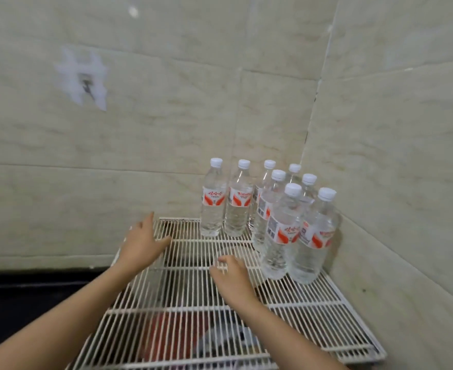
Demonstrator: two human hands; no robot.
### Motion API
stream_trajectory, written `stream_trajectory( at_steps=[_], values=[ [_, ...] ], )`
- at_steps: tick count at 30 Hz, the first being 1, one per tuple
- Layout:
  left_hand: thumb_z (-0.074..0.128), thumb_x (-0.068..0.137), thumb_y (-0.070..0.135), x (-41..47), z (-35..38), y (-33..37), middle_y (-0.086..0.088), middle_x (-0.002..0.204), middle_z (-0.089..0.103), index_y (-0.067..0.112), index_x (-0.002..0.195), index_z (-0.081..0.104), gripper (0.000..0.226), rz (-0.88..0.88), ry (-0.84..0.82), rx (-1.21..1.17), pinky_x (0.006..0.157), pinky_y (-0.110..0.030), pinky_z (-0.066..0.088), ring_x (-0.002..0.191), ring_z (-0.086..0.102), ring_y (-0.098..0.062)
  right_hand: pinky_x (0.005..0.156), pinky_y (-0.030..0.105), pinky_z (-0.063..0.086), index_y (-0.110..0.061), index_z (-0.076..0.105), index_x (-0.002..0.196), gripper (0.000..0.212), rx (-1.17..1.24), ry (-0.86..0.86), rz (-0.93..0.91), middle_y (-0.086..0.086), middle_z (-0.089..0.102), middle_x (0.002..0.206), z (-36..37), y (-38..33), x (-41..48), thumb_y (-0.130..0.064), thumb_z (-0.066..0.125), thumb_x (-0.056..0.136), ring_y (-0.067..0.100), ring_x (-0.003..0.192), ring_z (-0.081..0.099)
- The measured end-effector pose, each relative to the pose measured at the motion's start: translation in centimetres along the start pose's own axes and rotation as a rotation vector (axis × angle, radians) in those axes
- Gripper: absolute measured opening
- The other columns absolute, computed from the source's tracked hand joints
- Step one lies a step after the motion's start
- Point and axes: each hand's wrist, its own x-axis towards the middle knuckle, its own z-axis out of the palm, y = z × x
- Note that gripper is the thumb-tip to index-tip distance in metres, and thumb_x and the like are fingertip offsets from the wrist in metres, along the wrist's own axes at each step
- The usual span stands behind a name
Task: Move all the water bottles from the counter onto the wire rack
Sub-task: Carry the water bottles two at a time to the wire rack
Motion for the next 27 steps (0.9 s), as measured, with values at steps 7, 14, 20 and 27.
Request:
stream_trajectory(
  at_steps=[7, 14, 20, 27],
  values=[
    [0.054, 0.085, 0.038, -13.8, -6.6, -6.7, -0.016, 0.144, 0.033, 0.017, 0.143, 0.016, 0.073, -0.175, 0.149, 0.192, 0.101, -0.042, 0.035, 0.131, 0.033, -0.032, 0.105, 0.025, 0.027, -0.014, 0.046, 0.128, 0.041, 0.027, -0.101, -0.373, 0.003, 0.04, 0.135, 5.5, -3.9, -7.4, -0.032, 0.047, 0.091, 0.015, 0.127, 0.037],
    [0.054, 0.085, 0.035, -26.0, -13.6, -14.6, -0.016, 0.139, 0.035, 0.02, 0.143, 0.015, 0.071, -0.419, 0.298, 0.232, 0.097, -0.041, 0.038, 0.126, 0.036, -0.032, 0.102, 0.022, 0.027, -0.015, 0.048, 0.126, 0.039, 0.027, -0.318, -0.562, 0.003, 0.045, 0.132, 12.0, -8.7, -14.2, -0.031, 0.051, 0.09, 0.015, 0.126, 0.04],
    [0.059, 0.083, 0.03, -34.6, -21.9, -21.8, -0.02, 0.137, 0.038, 0.016, 0.142, 0.019, 0.073, -0.571, 0.533, 0.173, 0.101, -0.044, 0.036, 0.127, 0.036, -0.036, 0.101, 0.025, 0.03, -0.021, 0.048, 0.125, 0.039, -0.024, -0.478, -0.67, -0.001, 0.043, 0.134, 19.3, -14.1, -19.1, -0.034, 0.051, 0.089, 0.014, 0.128, 0.036],
    [0.06, 0.082, 0.025, -48.3, -33.4, -32.5, -0.023, 0.139, 0.037, 0.012, 0.142, 0.022, 0.072, -0.744, 0.805, 0.149, 0.102, -0.044, 0.033, 0.128, 0.036, -0.039, 0.095, 0.027, 0.034, -0.017, 0.048, 0.126, 0.042, -0.158, -0.633, -0.828, 0.005, 0.045, 0.135, 33.4, -25.0, -25.5, -0.034, 0.053, 0.088, 0.019, 0.125, 0.038]
  ],
)
